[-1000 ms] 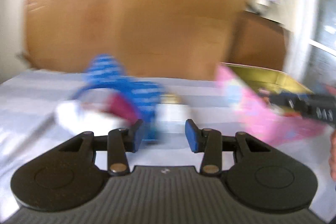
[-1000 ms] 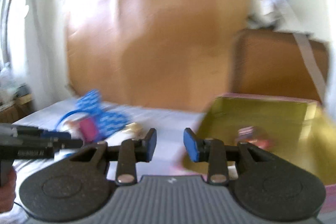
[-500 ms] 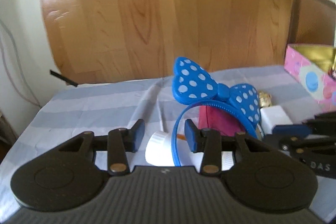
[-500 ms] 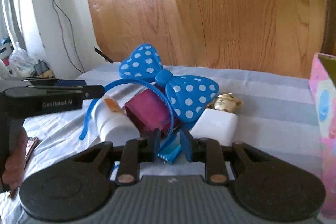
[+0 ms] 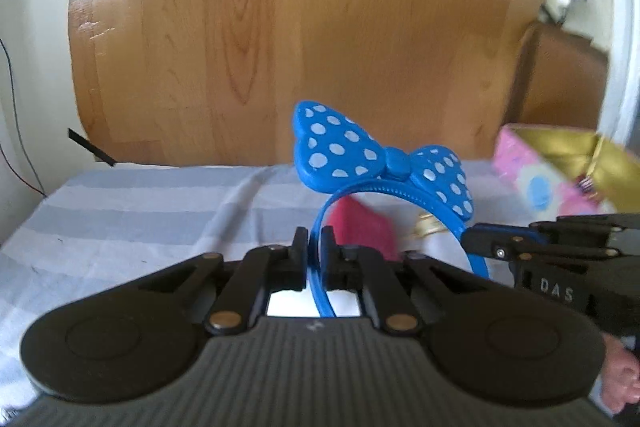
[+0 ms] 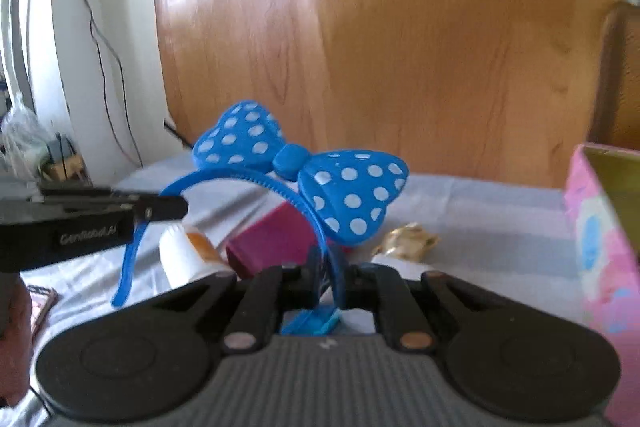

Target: Organize rigid objects

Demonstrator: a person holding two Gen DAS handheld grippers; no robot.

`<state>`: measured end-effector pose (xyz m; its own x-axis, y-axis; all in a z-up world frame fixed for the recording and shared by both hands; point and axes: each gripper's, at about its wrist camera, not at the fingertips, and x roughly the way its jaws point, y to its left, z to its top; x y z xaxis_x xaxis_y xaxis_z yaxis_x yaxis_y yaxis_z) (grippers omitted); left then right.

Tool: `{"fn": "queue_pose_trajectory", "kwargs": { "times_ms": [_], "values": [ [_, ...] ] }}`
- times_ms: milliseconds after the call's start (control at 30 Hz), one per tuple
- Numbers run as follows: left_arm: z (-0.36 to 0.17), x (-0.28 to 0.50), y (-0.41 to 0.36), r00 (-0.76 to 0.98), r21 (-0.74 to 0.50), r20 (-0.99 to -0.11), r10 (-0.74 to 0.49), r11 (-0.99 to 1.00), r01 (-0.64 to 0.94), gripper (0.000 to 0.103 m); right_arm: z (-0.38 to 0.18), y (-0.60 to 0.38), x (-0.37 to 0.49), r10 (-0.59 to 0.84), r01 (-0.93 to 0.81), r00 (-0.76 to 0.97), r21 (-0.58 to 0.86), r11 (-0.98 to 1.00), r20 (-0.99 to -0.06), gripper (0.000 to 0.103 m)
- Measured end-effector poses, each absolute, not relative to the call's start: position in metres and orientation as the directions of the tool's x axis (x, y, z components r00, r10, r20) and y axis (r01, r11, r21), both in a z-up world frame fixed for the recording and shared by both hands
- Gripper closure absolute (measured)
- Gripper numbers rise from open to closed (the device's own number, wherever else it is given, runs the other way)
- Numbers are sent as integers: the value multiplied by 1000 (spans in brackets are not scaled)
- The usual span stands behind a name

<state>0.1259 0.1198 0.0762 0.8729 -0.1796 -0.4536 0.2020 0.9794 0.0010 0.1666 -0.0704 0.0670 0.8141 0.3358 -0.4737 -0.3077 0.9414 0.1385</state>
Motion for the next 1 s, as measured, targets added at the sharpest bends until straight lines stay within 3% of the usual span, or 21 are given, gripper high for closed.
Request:
{"fn": "queue_pose_trajectory", "kwargs": {
  "times_ms": [267,500,833,1000],
  "values": [
    [67,99,67,849,-17,-454,-271,955,296,93,70,-131,125,267,-218,847,159,963,-460,97],
    [52,74,48,833,-7,-490,-255,957,289,93,60,-157,94,259,-191,843,188,963,-471,97],
    [19,54,58,807,0,-557,-195,972,235,95,35,-134,58,262,-254,825,86,963,-500,100],
    [14,52,61,807,0,-565,-172,978,209,95,30,-134,54,264,-245,811,106,964,-522,99]
  ]
}}
